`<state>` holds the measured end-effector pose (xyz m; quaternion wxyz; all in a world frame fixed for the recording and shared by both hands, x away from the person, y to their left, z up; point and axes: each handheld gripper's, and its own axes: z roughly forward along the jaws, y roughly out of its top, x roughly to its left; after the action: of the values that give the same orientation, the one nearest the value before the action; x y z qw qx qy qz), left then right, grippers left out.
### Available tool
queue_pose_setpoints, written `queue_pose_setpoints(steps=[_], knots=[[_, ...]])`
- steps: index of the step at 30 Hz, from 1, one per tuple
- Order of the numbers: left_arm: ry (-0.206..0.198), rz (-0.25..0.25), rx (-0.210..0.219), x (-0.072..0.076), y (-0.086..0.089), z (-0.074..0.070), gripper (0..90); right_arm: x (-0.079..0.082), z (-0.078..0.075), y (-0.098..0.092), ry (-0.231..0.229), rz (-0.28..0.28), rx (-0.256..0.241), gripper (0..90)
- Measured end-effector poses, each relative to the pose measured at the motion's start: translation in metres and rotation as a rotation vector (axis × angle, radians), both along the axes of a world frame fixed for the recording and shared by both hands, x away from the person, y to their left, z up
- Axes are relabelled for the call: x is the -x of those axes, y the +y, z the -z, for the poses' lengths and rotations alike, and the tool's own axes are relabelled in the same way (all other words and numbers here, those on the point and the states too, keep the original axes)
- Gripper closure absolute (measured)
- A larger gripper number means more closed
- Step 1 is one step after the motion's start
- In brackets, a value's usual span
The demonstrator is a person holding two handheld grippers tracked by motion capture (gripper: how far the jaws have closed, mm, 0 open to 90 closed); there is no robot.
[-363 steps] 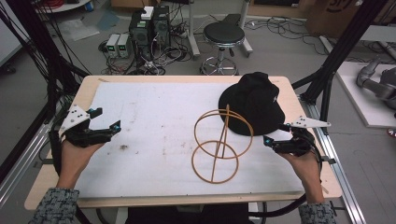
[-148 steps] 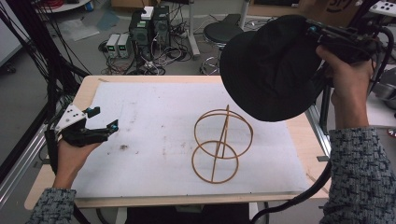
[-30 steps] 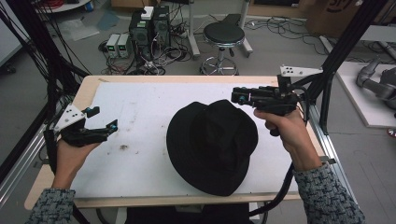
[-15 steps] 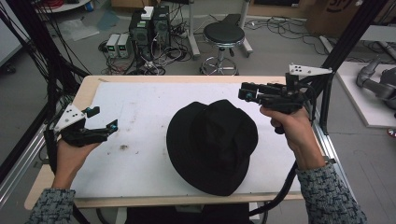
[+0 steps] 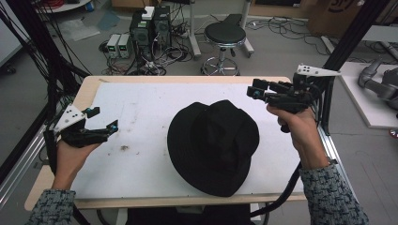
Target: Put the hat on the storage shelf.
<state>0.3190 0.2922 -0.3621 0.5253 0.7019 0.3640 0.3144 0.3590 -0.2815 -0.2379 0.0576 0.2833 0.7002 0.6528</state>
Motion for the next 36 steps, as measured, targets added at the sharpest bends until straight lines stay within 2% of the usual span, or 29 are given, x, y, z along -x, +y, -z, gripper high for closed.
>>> queue_pose_setpoints(steps=[6, 16, 20, 25, 28, 30, 32, 35, 36], knots=[[0.0, 0.001, -0.001, 0.0, 0.0, 0.0, 16.2, -0.005, 0.007, -0.013, 0.001, 0.086, 0.019, 31.2], [0.002, 0.006, 0.0, -0.003, -0.002, 0.001, 16.2, -0.009, 0.02, -0.032, 0.005, 0.221, 0.07, 21.7], [0.003, 0.007, -0.003, -0.004, -0.003, 0.001, 16.2, -0.007, 0.026, -0.038, -0.008, 0.284, 0.083, 12.5], [0.0, 0.003, 0.003, -0.004, -0.002, 0.001, 16.2, -0.003, 0.037, -0.044, -0.022, 0.405, 0.124, 12.1], [-0.001, 0.004, -0.001, -0.003, -0.002, 0.0, 16.2, -0.001, 0.044, -0.049, -0.042, 0.452, 0.13, 11.6], [0.0, 0.003, 0.0, -0.003, -0.001, 0.0, 16.2, 0.0, 0.05, -0.052, -0.038, 0.478, 0.133, 11.6], [-0.002, 0.001, 0.003, -0.002, -0.001, 0.001, 16.2, 0.001, 0.055, -0.054, -0.046, 0.535, 0.153, 11.6], [-0.005, -0.007, -0.002, -0.001, 0.0, 0.001, 16.2, 0.003, 0.064, -0.056, -0.05, 0.571, 0.164, 11.6], [-0.008, -0.015, -0.001, -0.001, 0.0, 0.001, 16.2, 0.004, 0.067, -0.056, -0.064, 0.592, 0.188, 11.6]])
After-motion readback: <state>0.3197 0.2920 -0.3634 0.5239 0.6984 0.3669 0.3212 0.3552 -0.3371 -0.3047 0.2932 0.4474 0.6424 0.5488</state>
